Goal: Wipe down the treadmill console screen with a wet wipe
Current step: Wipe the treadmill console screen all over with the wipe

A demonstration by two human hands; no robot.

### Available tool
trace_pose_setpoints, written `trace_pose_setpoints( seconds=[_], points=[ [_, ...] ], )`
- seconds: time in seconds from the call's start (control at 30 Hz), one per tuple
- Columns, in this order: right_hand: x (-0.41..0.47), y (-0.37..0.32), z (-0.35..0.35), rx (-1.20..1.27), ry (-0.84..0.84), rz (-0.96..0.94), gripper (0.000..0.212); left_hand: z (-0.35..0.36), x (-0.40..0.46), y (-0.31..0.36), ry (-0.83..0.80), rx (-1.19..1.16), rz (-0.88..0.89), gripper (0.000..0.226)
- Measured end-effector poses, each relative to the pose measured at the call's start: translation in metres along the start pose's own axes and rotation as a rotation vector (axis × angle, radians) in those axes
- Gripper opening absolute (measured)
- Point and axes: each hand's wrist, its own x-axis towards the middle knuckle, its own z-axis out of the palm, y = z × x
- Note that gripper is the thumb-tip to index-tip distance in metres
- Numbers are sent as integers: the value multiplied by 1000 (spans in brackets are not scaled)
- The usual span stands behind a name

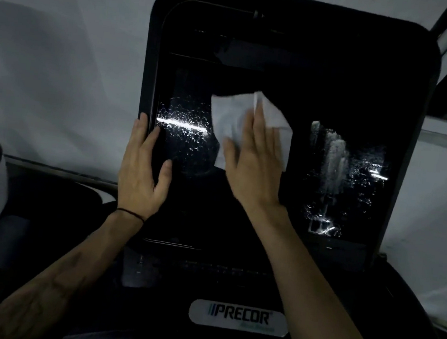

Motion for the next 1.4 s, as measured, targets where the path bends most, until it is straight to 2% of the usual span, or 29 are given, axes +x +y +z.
trace_pose_setpoints(
  seconds=[0.17,0.3,0.4,0.5,0.63,0.8,0.93,1.1,1.23,1.4],
  points=[
    [3,16,-11,47,53,115,67,2,-2,1,4,-1,3,61],
    [1,-3,-4,54,15,19,69,1,-1,1,5,9,-4,60],
    [28,7,-11,10,54,78,68,1,-2,1,1,2,-1,60],
    [4,15,-13,-1,41,109,68,2,-2,0,3,-5,-9,60],
    [14,6,-8,-6,30,-3,71,2,-1,-1,8,2,7,60],
    [23,21,-15,-20,80,116,69,3,-2,0,7,-8,2,61],
    [21,8,-10,-23,40,-18,71,2,-1,1,5,0,-4,62],
    [25,25,-18,-3,110,119,65,3,-2,-1,0,-1,-13,61],
    [6,7,-6,33,37,11,68,3,-1,0,10,6,-11,59],
    [38,30,-18,-14,129,113,65,2,-3,1,7,-11,-10,59]
  ],
)
